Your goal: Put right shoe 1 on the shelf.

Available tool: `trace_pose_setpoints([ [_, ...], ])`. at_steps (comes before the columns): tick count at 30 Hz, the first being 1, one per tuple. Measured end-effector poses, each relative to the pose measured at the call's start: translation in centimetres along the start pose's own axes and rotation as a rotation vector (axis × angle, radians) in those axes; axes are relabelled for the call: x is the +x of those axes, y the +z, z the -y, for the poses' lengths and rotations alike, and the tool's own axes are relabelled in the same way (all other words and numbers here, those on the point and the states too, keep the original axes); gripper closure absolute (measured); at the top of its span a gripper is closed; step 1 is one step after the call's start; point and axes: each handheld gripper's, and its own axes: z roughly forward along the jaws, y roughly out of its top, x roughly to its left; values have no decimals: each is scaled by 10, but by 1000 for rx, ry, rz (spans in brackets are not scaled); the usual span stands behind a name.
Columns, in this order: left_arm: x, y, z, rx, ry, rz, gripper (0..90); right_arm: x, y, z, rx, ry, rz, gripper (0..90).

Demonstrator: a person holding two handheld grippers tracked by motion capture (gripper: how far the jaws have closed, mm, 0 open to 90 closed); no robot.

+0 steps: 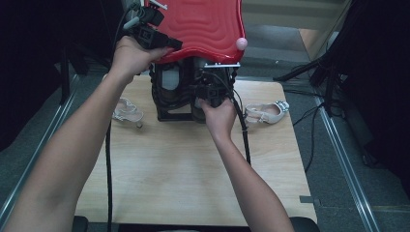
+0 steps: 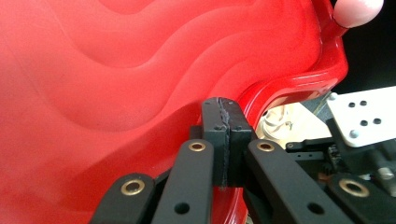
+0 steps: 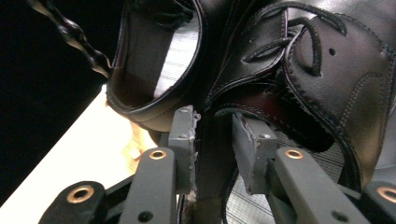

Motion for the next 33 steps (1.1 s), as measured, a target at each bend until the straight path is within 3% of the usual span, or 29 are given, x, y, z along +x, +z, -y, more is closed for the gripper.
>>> trace_pose_setpoints([
  [4, 0, 0, 0, 1, -1, 0, 900, 0, -6, 1, 3, 6, -12, 700],
  [10, 0, 0, -1, 6, 1, 1, 900, 4, -24, 4, 19, 25, -48, 769],
  [20, 0, 0, 0, -2, -4, -2, 900, 17, -61, 29, 48, -52, -143, 881],
  [26, -2, 1, 0, -12, -1, -12, 900, 18, -64, 49, 74, -73, -162, 887],
  [33, -3, 4, -1, -22, -11, -9, 900, 11, -58, 67, 99, -102, -150, 899],
])
